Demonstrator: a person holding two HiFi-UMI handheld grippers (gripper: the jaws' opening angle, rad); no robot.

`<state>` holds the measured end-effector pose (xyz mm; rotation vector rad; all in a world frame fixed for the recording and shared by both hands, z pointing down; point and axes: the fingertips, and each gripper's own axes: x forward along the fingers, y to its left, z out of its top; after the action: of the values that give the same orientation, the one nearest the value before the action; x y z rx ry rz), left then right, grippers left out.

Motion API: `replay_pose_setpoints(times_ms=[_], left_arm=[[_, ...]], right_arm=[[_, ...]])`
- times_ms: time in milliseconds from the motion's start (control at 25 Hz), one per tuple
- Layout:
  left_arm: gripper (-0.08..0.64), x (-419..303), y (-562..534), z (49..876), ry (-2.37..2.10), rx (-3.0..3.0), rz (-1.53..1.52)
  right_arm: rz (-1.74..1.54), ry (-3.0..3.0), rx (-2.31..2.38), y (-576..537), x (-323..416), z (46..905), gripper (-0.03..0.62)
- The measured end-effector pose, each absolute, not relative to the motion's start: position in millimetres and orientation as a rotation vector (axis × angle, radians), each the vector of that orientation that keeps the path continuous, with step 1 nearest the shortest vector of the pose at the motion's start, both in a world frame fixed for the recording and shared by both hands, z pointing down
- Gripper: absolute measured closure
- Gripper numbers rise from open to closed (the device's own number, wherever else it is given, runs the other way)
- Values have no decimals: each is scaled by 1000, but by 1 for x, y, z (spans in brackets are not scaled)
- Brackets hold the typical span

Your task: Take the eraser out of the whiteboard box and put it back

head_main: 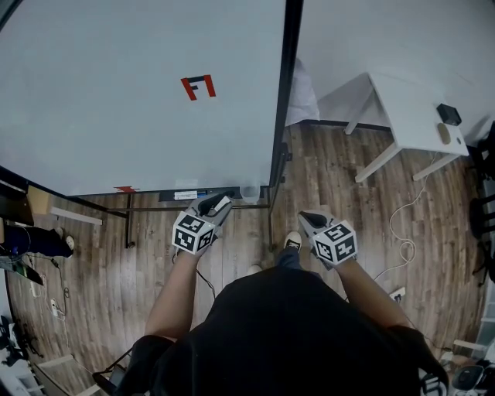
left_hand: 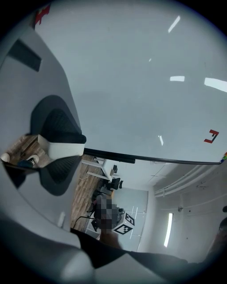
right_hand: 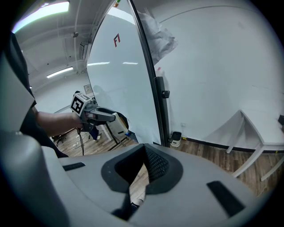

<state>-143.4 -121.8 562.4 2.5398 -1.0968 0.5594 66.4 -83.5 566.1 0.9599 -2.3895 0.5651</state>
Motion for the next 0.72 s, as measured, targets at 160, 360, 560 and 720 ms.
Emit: replay_pose_setpoints(times_ms=[160, 360, 560, 720], left_arm=[[403, -134, -131, 556, -1088, 2559, 551], [403, -124, -144, 549, -1087, 2577, 540], [403, -112, -156, 541, -1084, 2608, 495], [403, -102, -166, 543, -1070, 2612, 499]], right_arm=[[570, -2392, 965, -86, 68, 566, 598], [576, -2391, 971, -93, 72, 566, 598], [588, -2389, 980, -99, 78, 569, 598], [600, -2381, 982, -103, 83, 572, 598]])
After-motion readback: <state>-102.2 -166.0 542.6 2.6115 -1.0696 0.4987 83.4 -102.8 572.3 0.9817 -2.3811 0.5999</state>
